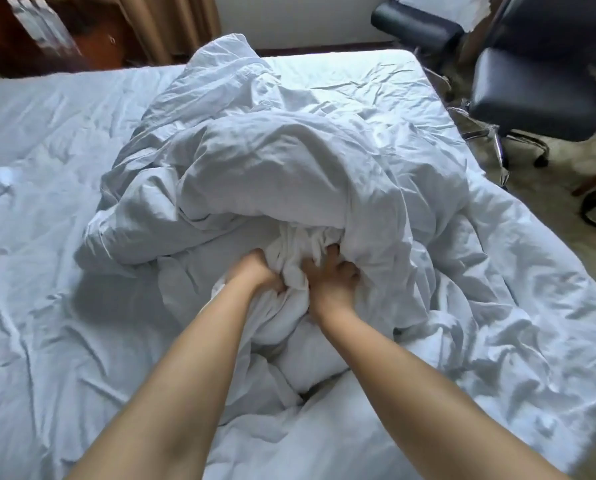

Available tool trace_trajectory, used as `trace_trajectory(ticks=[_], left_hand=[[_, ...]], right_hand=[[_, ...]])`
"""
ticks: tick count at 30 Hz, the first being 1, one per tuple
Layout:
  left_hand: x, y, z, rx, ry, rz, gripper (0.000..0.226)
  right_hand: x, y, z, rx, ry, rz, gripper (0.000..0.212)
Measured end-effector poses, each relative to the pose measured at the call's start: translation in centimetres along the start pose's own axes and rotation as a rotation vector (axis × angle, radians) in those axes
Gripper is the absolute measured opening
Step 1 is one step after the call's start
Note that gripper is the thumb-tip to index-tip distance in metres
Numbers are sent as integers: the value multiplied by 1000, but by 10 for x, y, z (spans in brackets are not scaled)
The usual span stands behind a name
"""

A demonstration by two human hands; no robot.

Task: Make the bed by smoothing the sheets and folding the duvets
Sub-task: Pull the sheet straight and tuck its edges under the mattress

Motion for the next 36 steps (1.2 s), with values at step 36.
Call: trace_trajectory(ticks=[36], left_hand=[[114, -81, -58, -257, 138, -186, 52]], right_hand=[[71, -9, -87, -110, -299, -292, 38]])
Point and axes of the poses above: each hand's wrist, its own y-axis towards the middle knuckle, its own z-axis out of the palm, x = y × z, the point moved 1 cm from there along y, towards the middle knuckle, and after that the axes turned 8 degrees about -x, right-handed, at the moved point
